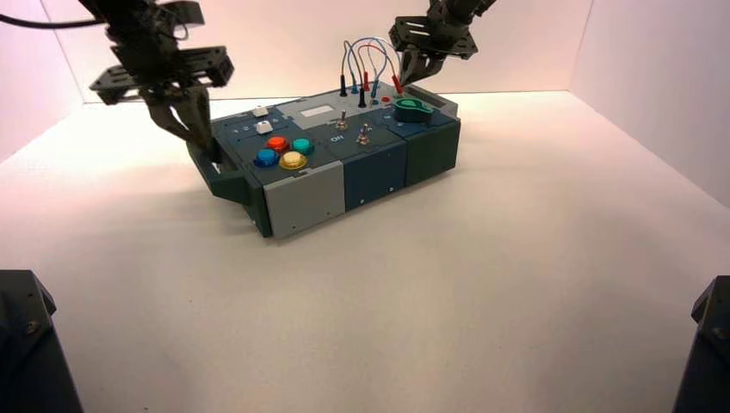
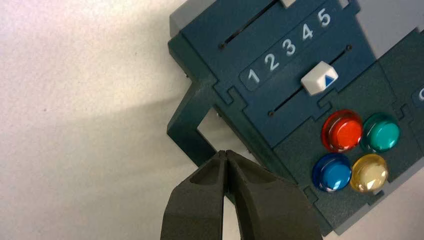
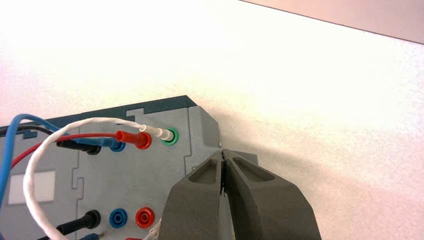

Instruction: Move the box away.

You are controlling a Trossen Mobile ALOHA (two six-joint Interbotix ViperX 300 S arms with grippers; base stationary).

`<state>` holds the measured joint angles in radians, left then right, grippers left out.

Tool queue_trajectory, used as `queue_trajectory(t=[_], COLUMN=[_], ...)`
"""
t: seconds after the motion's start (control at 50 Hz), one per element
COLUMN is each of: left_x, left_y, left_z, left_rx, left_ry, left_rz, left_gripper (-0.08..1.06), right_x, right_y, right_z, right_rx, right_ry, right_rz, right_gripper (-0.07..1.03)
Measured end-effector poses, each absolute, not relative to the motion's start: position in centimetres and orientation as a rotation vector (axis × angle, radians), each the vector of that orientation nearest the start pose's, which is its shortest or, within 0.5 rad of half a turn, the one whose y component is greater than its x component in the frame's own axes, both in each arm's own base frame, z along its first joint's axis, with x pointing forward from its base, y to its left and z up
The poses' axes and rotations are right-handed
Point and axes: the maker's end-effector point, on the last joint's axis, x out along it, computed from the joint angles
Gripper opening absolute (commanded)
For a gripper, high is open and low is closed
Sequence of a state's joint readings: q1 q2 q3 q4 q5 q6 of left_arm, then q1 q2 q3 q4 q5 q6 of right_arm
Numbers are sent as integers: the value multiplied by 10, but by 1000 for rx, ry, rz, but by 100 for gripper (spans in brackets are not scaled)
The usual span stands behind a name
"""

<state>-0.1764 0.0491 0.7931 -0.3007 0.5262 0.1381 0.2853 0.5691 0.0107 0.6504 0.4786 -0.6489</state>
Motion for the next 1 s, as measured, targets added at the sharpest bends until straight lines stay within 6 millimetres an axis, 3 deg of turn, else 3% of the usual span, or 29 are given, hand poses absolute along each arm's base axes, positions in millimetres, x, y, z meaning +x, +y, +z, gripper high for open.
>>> queue_trajectory(t=[0.58,1.0], left_x=[324,361], left_y=[-75,-76], left_z=[18,18], left_rx=[-83,-78], left_ry=[1363,1343], left_rz=[-169,-175], left_gripper=[-3,-3], right_x=[519,520], right_y=[206,206], right_z=[46,54], right_rx=[-57,-58], right_ry=[968,954], right_rz=[556,556], right_gripper=[-2,-2])
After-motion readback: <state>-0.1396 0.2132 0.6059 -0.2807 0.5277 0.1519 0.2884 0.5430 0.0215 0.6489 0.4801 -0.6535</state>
